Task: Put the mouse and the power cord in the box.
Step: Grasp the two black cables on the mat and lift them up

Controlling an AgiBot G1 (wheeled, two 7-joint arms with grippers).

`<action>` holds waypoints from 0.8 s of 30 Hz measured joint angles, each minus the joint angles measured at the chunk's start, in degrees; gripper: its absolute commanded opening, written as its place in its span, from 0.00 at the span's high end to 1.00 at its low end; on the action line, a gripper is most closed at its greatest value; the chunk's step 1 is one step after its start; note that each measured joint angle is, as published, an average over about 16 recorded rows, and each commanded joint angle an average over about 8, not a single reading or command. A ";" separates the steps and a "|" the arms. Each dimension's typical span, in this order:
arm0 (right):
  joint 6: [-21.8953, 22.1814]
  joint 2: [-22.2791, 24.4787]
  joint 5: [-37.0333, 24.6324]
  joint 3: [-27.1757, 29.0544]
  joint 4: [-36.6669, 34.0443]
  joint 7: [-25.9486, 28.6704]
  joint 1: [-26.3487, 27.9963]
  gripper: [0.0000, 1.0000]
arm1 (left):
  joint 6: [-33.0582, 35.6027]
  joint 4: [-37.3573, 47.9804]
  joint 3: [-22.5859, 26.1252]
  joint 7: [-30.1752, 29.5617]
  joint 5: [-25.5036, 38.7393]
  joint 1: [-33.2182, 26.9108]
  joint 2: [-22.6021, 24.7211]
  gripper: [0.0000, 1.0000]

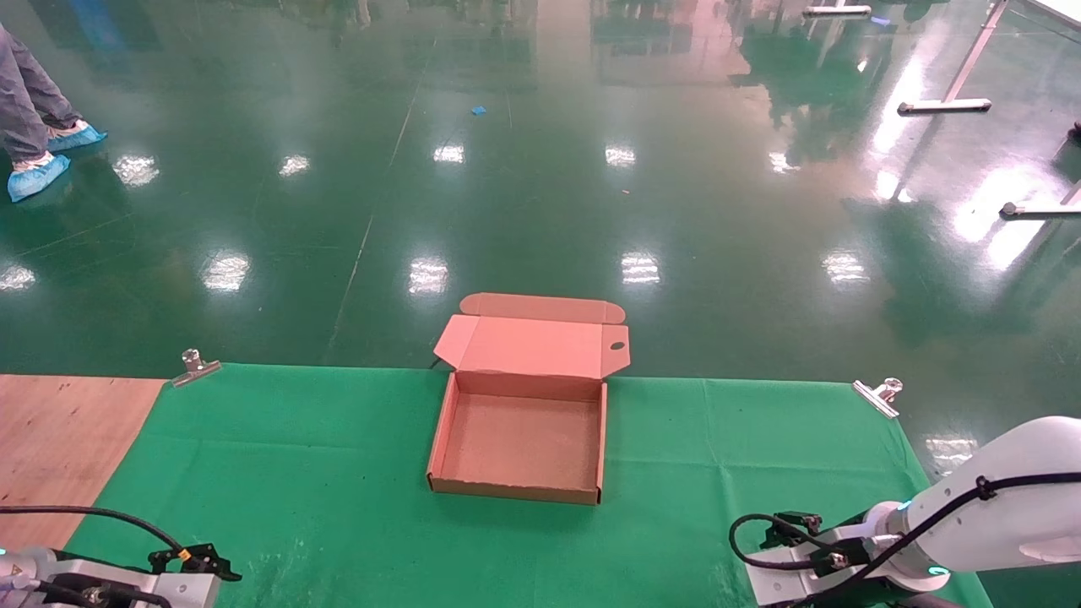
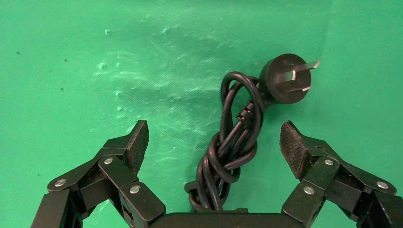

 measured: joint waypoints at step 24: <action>-0.41 -0.70 1.90 0.71 -5.24 -3.96 1.40 1.00 | -0.16 3.07 0.18 2.55 0.30 -1.04 0.06 1.00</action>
